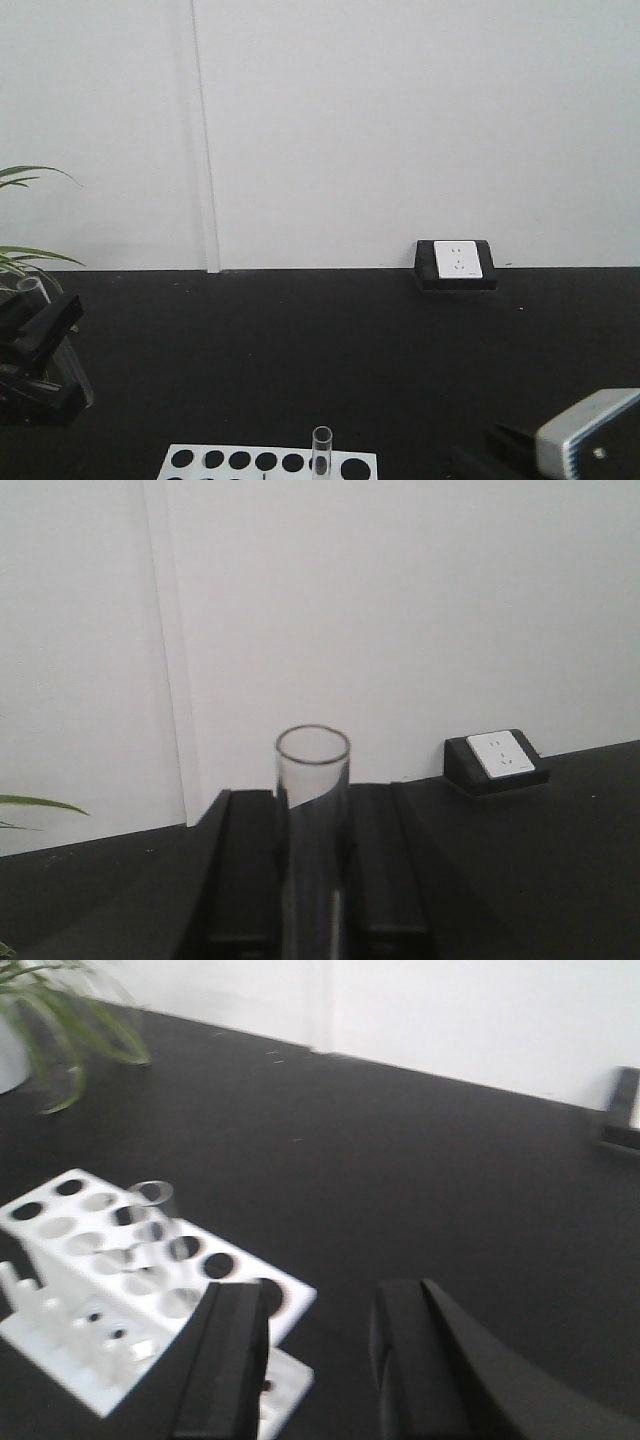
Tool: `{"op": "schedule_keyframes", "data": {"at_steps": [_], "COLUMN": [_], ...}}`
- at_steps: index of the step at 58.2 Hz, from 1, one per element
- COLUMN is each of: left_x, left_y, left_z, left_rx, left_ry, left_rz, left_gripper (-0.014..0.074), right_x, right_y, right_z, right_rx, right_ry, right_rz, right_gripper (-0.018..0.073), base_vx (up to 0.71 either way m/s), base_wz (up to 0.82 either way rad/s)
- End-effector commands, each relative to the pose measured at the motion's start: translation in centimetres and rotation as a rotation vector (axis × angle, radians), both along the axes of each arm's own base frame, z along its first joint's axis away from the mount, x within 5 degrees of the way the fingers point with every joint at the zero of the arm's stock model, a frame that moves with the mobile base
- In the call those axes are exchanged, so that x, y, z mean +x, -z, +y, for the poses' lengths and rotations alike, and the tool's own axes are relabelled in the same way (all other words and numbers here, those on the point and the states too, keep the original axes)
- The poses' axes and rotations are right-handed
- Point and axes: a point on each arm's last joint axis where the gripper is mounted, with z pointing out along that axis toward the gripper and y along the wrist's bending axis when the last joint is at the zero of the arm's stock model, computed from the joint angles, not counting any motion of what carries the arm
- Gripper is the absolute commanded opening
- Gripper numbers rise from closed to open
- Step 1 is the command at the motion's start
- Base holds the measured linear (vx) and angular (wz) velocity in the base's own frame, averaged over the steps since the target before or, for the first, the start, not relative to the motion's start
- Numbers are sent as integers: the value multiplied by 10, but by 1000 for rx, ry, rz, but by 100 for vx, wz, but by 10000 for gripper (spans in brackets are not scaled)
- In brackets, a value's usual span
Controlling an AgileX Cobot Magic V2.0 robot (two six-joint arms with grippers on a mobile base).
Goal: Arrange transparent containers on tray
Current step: 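Move the right gripper down to the other glass tube in the rack, then close the right gripper on the tube and lift it out of the rack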
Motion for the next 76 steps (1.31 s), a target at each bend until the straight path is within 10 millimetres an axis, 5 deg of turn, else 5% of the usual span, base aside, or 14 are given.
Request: {"op": "schedule_keyframes", "data": {"at_steps": [1,13,29,45,76], "left_x": [-3,-3,-2,-2,-2], "left_y": [-23,-23,-21,-21,-21], "left_z": [1,1,1,1,1], "left_rx": [-42,-41,-37,-37,-37], "left_ry": [-4,-4,-4,-4,-4], "left_rz": [-126,-120,-105,-105,-105], "left_gripper": [138,138,138,138,138], "right_x": [9,25,16,33,64], "right_y": [-10,14,36,49,46], "right_z": [16,40,74,85,116], "right_rx": [69,69,50,131,128], "right_ry": [-29,-66,-183,-115,-116], "right_rz": [-108,-105,-76,-137,-119], "right_gripper": [346,364,464,478,478], "base_vx": [0,0,0,0,0], "base_wz": [0,0,0,0,0]}}
